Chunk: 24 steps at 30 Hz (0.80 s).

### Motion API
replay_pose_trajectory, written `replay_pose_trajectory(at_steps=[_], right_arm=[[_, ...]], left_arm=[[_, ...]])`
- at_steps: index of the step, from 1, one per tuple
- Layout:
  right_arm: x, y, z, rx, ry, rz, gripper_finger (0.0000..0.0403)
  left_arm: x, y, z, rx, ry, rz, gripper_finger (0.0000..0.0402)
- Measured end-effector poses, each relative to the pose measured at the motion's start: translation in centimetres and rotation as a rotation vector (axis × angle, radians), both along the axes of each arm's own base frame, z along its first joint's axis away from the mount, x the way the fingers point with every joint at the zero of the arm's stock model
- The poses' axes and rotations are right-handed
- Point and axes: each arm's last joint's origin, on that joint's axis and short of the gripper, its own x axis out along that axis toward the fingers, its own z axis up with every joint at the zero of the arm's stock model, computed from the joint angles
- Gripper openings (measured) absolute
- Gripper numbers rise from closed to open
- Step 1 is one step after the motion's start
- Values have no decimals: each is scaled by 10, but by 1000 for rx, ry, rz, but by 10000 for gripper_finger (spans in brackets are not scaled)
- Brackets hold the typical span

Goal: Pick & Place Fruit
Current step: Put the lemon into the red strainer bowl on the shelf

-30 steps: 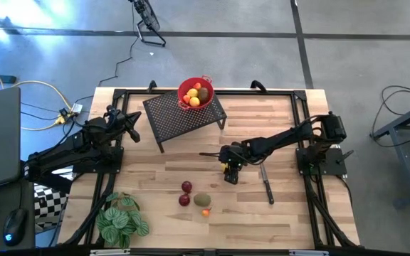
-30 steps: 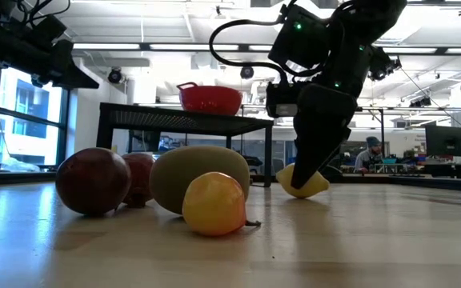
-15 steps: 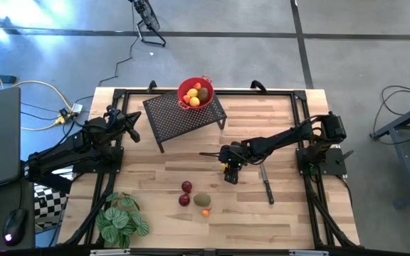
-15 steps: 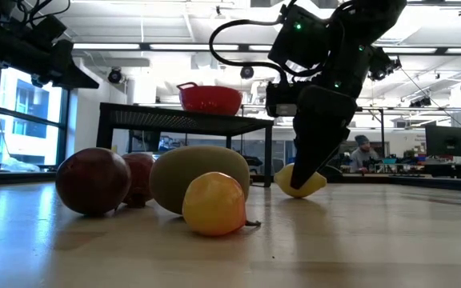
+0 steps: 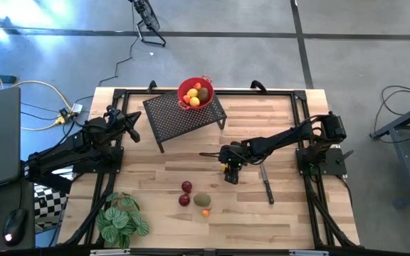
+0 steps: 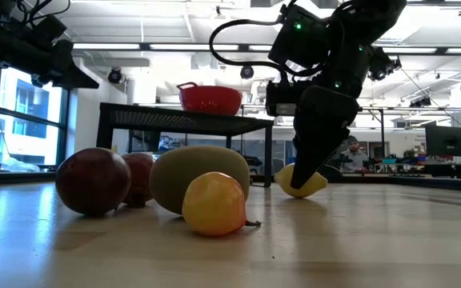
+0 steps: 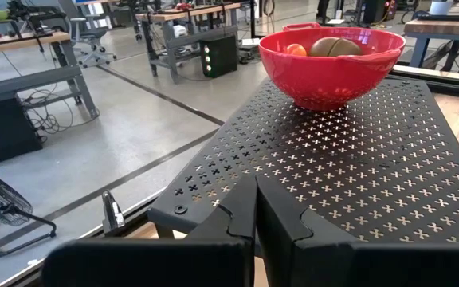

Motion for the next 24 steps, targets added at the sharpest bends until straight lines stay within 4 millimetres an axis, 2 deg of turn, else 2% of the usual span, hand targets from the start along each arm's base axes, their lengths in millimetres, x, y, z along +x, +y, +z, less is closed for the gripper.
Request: replay_pose_trajectory(at_steps=[4,9,13,24], right_arm=[[0,0,0,-6,-1,11,204],[0,0,0,-6,-1,11,249],[0,0,0,-7,-1,12,270],[0,-2,0,-66,-5,-6,278]], left_arm=[[0,0,0,0,0,0,0],[0,0,0,0,0,0,0],[0,0,0,0,0,0,0],[0,0,0,0,0,0,0]])
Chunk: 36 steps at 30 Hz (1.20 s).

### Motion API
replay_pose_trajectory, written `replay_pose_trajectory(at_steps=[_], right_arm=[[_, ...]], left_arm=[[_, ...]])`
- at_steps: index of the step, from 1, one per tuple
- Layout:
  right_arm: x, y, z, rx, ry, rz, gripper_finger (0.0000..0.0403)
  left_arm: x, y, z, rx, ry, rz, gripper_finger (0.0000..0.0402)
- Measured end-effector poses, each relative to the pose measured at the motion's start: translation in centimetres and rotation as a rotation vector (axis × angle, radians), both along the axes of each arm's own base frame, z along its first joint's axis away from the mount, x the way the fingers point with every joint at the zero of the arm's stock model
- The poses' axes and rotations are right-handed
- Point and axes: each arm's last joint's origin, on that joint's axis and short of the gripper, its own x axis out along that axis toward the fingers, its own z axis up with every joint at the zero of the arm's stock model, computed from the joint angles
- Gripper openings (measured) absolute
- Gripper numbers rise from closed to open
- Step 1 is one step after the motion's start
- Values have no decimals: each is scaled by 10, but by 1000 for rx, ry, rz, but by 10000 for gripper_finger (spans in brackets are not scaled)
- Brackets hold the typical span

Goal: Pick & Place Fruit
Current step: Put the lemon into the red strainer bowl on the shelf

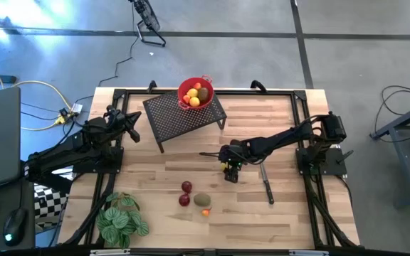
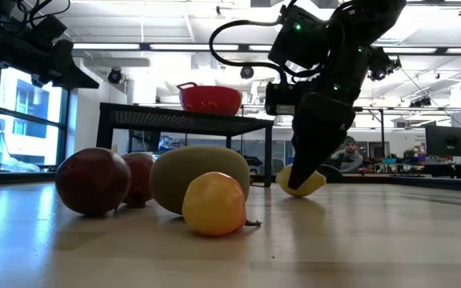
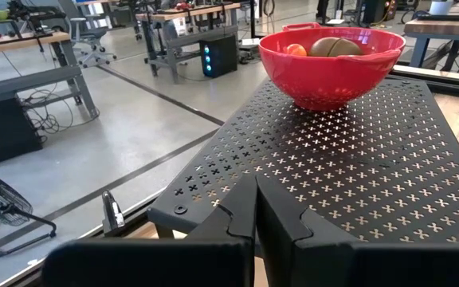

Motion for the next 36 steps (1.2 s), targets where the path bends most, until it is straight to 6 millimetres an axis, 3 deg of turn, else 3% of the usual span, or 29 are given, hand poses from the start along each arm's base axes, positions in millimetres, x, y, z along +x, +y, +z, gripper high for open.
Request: replay_pose_trajectory(at_steps=[36], right_arm=[[-1,-2,0,-60,5,-27,278]], left_arm=[[0,0,0,0,1,0,0]])
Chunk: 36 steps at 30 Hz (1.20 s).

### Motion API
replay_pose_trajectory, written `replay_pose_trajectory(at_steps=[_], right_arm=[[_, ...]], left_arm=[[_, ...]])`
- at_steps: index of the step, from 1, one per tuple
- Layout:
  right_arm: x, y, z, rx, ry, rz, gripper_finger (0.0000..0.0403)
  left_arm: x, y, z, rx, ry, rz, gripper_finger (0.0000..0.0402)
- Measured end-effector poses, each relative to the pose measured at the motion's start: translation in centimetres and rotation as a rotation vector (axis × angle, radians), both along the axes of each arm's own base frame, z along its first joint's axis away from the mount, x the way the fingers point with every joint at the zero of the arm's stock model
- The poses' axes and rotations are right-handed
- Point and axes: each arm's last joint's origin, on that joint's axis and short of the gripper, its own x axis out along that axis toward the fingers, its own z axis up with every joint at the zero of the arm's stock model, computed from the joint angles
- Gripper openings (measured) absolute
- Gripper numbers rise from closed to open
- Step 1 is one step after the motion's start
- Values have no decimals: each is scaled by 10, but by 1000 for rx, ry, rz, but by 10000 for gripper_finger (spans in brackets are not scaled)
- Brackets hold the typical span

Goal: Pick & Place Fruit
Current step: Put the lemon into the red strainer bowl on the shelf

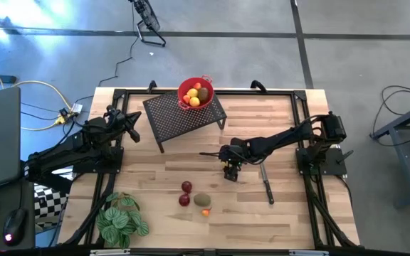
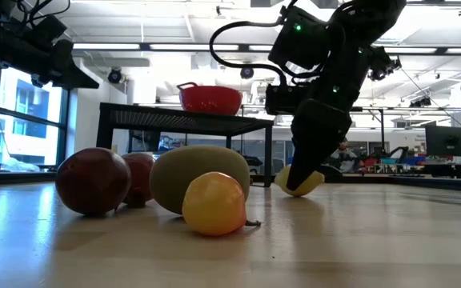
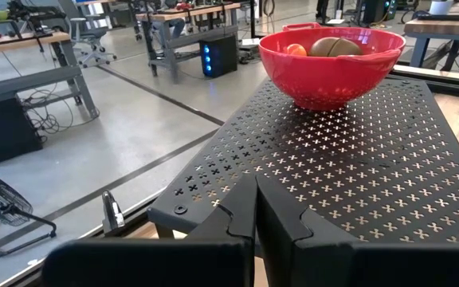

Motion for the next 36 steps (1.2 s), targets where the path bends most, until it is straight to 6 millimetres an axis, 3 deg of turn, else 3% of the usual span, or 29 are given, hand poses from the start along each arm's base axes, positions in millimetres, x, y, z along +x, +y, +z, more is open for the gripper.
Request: replay_pose_trajectory(at_steps=[6,18,26,36], right_arm=[[0,0,0,-1,0,-1,271],[0,0,0,-3,-1,-1,206],[0,0,0,-2,-1,-1,220],[1,1,1,12,-10,21,201]], left_arm=[[0,0,0,0,0,0,0],[0,0,0,0,0,0,0],[0,0,0,0,0,0,0],[0,0,0,1,-1,0,0]])
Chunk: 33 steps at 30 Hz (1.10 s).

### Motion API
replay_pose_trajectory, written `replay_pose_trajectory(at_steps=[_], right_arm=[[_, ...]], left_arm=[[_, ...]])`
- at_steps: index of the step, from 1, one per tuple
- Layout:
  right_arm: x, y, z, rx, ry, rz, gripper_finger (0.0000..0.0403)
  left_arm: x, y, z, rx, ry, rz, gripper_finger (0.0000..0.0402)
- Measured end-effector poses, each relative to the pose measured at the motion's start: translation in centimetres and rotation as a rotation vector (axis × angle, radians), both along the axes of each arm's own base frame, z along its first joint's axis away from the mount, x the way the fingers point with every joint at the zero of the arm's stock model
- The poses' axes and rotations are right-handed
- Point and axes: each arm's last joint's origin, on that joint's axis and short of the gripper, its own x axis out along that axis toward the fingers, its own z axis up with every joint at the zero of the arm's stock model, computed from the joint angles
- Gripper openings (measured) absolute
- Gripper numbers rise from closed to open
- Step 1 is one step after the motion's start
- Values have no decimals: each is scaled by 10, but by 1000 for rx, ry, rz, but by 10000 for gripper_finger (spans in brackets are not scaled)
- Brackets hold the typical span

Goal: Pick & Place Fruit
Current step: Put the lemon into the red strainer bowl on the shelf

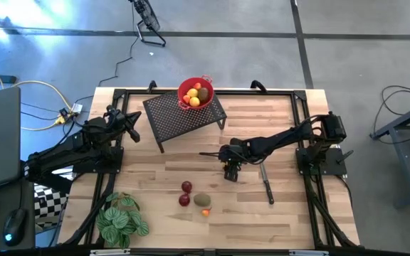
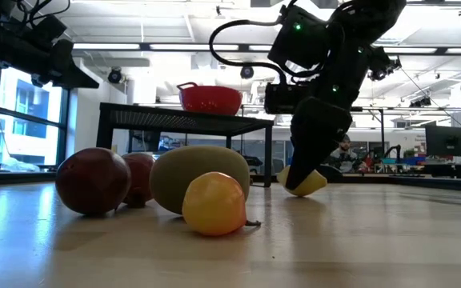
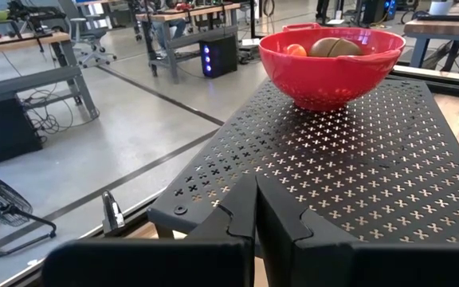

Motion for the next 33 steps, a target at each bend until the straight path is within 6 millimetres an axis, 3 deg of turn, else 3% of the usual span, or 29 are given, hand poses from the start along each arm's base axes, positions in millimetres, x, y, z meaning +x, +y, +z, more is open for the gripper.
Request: replay_pose_trajectory(at_steps=[7,19,26,33], right_arm=[[2,-14,20,-21,-99,14,204],[4,-73,80,-200,-471,-9,208],[7,-103,95,-299,-642,-28,198],[7,-114,105,-255,-770,36,204]], left_arm=[[0,0,3,14,-32,1,0],[1,0,8,31,-74,6,0],[1,0,8,9,-99,9,0],[1,0,8,-6,-115,11,0]])
